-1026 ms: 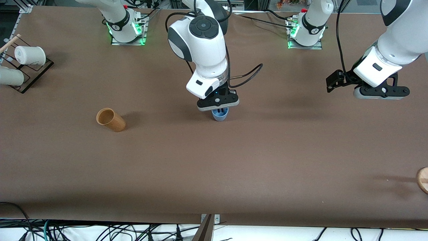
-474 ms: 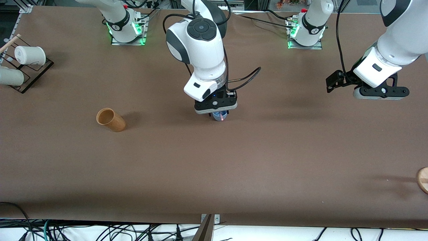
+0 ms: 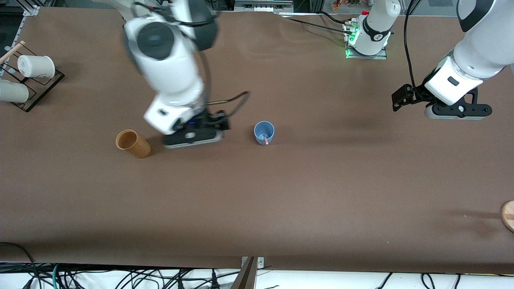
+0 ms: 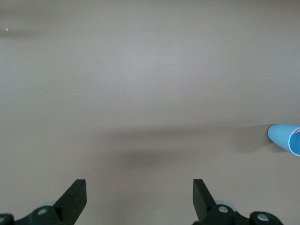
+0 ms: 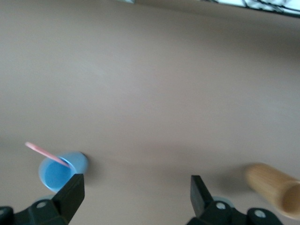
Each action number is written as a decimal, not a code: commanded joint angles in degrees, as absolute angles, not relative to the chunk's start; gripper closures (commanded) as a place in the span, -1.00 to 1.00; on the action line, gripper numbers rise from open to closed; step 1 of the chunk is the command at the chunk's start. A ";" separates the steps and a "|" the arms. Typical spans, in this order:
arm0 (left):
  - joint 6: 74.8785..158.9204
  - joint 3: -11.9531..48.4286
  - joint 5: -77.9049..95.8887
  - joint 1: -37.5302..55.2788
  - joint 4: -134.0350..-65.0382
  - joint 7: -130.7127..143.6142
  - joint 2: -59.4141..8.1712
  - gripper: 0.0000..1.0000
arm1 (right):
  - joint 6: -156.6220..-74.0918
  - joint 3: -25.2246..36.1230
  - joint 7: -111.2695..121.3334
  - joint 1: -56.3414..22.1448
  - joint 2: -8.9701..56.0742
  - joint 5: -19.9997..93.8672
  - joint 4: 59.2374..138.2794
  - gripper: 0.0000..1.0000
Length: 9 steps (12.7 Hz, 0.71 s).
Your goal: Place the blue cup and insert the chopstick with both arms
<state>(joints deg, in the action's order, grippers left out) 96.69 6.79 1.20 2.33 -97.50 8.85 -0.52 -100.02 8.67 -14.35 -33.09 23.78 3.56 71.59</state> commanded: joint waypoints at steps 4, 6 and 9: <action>96.50 6.68 2.55 1.76 -97.30 6.59 -0.44 -1.00 | -90.28 1.76 7.18 -12.94 3.62 2.74 90.69 -1.00; 96.50 6.68 2.55 1.76 -97.29 6.59 -0.44 -1.00 | -90.09 1.76 10.27 -11.08 0.19 1.67 93.24 -1.00; 96.50 6.68 2.55 1.58 -97.21 6.50 -0.53 -1.00 | -90.09 1.76 9.76 -10.46 -0.79 1.76 93.96 -1.00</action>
